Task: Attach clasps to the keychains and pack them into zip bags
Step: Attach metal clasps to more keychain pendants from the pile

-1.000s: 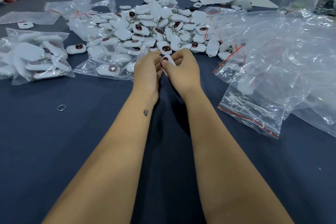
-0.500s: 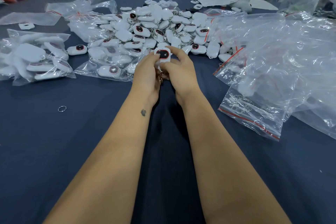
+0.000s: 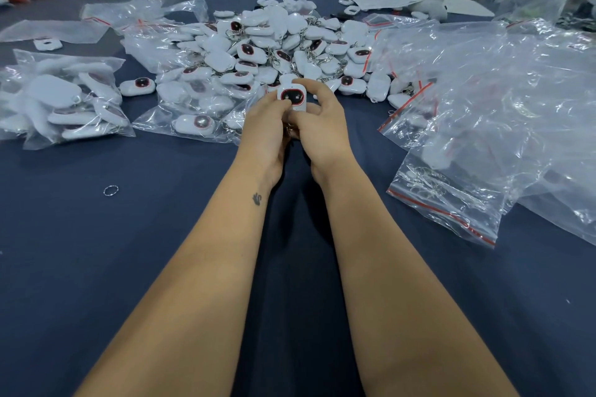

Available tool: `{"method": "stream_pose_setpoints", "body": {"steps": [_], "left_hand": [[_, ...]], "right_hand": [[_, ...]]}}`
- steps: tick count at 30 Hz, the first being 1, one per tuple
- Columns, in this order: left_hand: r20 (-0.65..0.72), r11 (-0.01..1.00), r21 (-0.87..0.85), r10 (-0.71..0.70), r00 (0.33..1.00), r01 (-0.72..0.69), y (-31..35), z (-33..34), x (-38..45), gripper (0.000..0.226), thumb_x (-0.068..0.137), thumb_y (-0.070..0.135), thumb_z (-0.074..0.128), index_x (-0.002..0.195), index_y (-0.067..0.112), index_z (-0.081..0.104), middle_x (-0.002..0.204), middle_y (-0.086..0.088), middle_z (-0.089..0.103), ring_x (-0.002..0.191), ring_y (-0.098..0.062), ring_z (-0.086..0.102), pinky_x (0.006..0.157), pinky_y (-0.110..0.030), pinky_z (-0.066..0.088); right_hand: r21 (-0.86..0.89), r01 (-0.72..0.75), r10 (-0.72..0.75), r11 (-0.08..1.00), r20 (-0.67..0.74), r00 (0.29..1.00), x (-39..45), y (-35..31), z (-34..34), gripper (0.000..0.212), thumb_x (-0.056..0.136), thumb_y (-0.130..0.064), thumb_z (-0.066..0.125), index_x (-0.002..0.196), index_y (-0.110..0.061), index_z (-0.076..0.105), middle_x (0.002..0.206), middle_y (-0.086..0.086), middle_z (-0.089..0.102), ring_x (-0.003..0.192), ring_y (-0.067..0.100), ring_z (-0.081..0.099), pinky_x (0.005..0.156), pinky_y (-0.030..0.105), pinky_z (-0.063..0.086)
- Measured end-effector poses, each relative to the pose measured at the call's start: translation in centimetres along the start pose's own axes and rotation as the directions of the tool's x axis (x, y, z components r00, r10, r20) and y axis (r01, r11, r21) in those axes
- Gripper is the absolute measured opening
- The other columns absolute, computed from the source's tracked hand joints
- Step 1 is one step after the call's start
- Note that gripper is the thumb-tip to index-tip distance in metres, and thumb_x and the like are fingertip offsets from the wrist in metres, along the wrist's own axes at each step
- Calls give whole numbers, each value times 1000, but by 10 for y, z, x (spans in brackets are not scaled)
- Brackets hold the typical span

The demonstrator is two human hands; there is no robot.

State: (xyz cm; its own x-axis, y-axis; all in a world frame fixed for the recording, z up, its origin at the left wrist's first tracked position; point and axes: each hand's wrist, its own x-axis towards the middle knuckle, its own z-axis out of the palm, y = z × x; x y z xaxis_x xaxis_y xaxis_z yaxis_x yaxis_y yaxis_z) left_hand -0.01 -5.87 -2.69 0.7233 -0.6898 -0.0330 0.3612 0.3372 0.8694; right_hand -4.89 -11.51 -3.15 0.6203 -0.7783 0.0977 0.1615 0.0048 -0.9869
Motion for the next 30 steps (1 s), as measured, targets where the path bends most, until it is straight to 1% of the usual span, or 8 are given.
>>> {"method": "stream_pose_setpoints", "body": {"steps": [2,4,7,18,23,26,28,30], "left_hand": [[3,999,44,10,1000,-10,-2,0,1,29,95,2,42,90,18,66,75,2,69,69,-7,64,63,-18,49],[9,994,105,16,1000,-17,-3,0,2,28,93,2,44,94,17,67,80,0,69,72,-9,62,66,-21,48],[16,988,154,19,1000,-21,-5,0,4,29,91,0,44,96,18,66,79,1,68,72,-9,61,66,-22,47],[-26,992,120,29,999,-26,-8,-1,5,28,101,9,42,105,21,67,87,2,71,79,-9,65,65,-20,50],[-36,990,141,27,999,-21,-9,-2,8,28,102,11,43,122,14,62,102,-3,69,87,-11,63,69,-22,47],[-80,992,130,5,997,6,-8,-3,8,26,102,12,45,122,26,54,114,-4,67,93,-13,64,78,-25,51],[-56,992,127,22,998,-14,-7,-2,7,28,100,8,44,116,24,60,105,-2,68,88,-11,65,73,-23,51],[-27,988,151,37,999,-33,-6,-1,6,31,98,4,42,110,19,66,98,-3,69,85,-12,63,70,-22,49]], "right_hand": [[-3,5,-5,1000,-13,1000,0,1,1,37,90,7,53,94,-29,58,79,6,68,65,7,63,64,22,52],[-11,6,-6,1000,-31,999,0,1,1,37,91,7,52,92,-30,57,83,9,67,69,12,62,68,28,53],[-7,6,-6,1000,-51,999,1,1,2,36,93,7,50,91,-29,56,82,9,65,72,15,60,70,31,52],[5,-25,25,1000,-39,999,0,-2,1,31,89,4,52,93,-26,61,75,0,67,69,11,62,64,24,51],[80,-59,66,995,-92,994,2,-4,1,16,91,-5,53,100,-12,65,97,11,69,82,20,65,73,41,57],[66,-61,69,996,-122,990,2,-3,1,18,92,-4,54,106,-8,64,100,11,68,86,23,67,82,48,57],[19,-52,54,998,-122,991,2,-3,2,17,92,-5,54,105,-10,64,100,10,69,90,24,68,85,48,56],[-20,-37,35,999,-111,993,2,-2,2,16,94,-5,51,99,-16,62,89,5,70,79,16,67,79,42,57]]}}
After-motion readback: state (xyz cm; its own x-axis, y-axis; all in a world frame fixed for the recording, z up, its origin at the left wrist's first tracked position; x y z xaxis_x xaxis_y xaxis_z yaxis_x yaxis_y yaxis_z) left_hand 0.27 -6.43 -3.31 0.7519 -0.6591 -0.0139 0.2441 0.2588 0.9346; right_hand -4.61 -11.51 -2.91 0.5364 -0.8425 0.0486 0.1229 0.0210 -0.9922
